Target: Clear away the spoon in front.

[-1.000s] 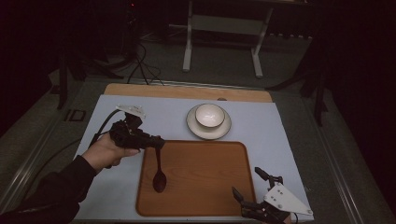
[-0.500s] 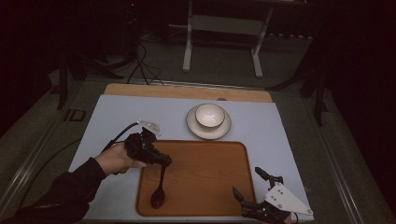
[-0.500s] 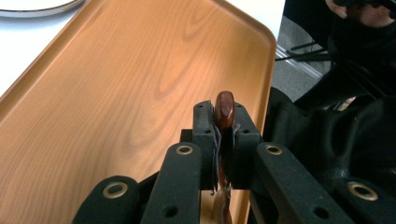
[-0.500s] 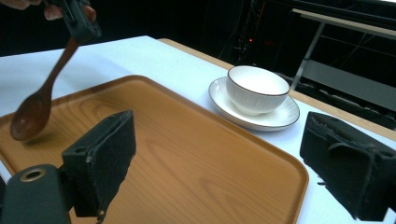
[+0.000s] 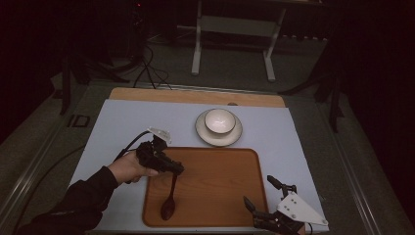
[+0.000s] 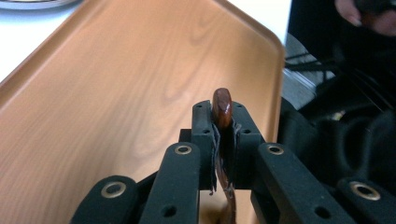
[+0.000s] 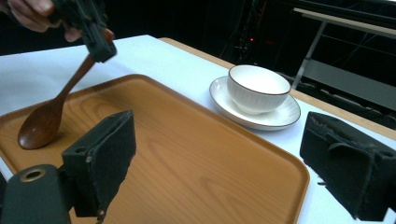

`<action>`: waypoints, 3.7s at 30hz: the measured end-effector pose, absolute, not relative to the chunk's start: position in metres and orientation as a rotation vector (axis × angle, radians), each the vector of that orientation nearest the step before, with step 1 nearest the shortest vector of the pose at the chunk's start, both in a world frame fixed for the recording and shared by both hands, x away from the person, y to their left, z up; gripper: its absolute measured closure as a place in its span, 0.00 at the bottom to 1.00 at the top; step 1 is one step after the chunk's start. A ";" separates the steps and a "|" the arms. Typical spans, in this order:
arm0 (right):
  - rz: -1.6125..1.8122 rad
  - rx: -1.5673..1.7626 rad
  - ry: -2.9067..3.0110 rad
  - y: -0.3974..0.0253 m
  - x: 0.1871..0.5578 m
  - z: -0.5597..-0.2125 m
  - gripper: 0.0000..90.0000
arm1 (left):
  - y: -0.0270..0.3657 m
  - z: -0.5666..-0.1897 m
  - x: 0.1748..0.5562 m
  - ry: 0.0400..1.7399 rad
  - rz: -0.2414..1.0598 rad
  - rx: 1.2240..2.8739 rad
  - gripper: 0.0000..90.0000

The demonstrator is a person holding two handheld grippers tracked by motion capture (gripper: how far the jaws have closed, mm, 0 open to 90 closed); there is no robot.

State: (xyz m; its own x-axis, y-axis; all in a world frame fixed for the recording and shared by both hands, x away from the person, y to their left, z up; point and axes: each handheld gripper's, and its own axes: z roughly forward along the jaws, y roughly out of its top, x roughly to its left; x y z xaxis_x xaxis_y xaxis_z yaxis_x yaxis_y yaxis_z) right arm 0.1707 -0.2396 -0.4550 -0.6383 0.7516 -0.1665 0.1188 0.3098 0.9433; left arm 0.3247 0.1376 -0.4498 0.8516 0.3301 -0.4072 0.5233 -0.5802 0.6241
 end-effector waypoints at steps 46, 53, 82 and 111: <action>1.349 0.768 1.990 -0.241 0.173 -0.456 0.12 | 0.149 -0.539 0.357 1.028 -0.128 2.102 0.71; 1.348 0.767 1.990 -0.241 0.173 -0.456 0.12 | 0.150 -0.534 0.356 1.012 -0.037 2.112 0.65; 1.348 0.766 1.998 -0.240 0.173 -0.456 0.12 | 0.138 -0.534 0.348 0.993 -0.001 2.207 0.99; 1.348 0.770 1.997 -0.239 0.174 -0.457 0.12 | 0.147 -0.484 0.327 0.869 0.065 2.026 0.72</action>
State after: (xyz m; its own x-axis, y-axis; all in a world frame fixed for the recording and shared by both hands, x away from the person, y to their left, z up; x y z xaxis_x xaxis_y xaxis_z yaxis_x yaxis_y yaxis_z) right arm 0.1736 -0.2391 -0.4573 -0.6498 0.7434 -0.1585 0.1310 0.3150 0.9400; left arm 0.3265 0.1467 -0.4844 0.7513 0.6004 -0.2740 0.5526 -0.3453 0.7586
